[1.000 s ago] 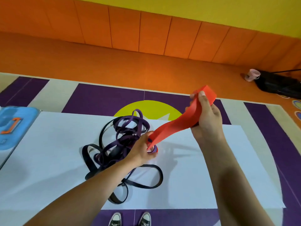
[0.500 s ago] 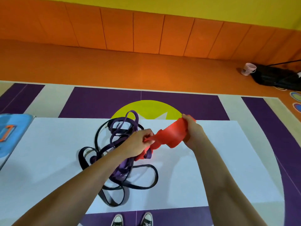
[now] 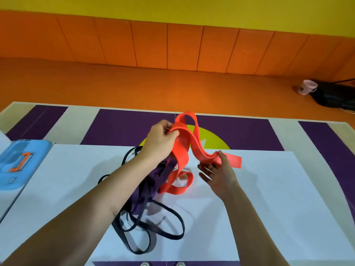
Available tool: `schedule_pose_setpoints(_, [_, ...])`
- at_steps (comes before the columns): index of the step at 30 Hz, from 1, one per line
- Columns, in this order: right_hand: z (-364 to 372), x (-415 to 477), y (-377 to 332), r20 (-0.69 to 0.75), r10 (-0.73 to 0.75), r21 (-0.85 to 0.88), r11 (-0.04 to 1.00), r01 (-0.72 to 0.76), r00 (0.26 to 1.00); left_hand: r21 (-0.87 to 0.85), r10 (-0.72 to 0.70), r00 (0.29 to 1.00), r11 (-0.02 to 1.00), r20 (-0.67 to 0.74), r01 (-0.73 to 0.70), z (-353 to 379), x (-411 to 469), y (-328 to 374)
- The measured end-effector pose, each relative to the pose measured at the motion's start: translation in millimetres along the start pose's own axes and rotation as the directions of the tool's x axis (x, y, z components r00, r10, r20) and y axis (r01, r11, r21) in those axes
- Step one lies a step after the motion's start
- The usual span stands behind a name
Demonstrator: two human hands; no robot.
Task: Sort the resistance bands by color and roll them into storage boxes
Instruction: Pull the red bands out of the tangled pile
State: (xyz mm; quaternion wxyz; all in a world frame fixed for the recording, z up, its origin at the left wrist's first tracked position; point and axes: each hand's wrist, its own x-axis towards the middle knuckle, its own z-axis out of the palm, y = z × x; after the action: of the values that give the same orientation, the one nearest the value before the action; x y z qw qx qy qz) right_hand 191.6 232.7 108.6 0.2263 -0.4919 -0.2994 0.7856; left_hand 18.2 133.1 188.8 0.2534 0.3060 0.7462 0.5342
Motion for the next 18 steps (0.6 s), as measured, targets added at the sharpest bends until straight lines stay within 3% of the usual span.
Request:
schedule_pose_setpoints(4, [5.9, -10.2, 3.5, 0.229, -0.127, 0.002, 0.992, 0.13, 0.965, -0.037, -0.169, 0.985, 0.985, 0.045, 0.17, 10.4, 1.9, -21.8])
schedule_pose_setpoints(9, [8.1, -23.0, 18.3, 0.57, -0.178, -0.206, 0.914, 0.349, 0.802, 0.002, -0.212, 0.972, 0.977, 0.103, 0.213, 29.8, -12.6, -38.0])
schedule_pose_setpoints(11, [10.0, -22.5, 31.5, 0.531, -0.144, -0.354, 0.858, 0.372, 0.835, 0.17, -0.109, 0.989, 0.981, 0.1, 0.091, 32.3, -13.4, -48.2])
schedule_pose_setpoints(14, [10.9, -19.1, 51.3, 0.369, -0.238, -0.523, 0.746, 0.413, 0.898, 0.397, -0.037, 0.995, 0.918, 0.096, -0.004, 30.8, -14.5, -50.8])
schedule_pose_setpoints(16, [7.6, -18.9, 56.6, 0.271, -0.291, -0.521, 0.757, 0.394, 0.917, 0.436, -0.022, 0.993, 0.899, 0.114, -0.03, 30.1, -14.5, -51.9])
schedule_pose_setpoints(18, [2.1, -21.1, 56.2, 0.168, -0.305, -0.518, 0.782, 0.347, 0.937, 0.352, -0.048, 0.968, 0.935, 0.246, -0.043, 27.6, -12.6, -55.0])
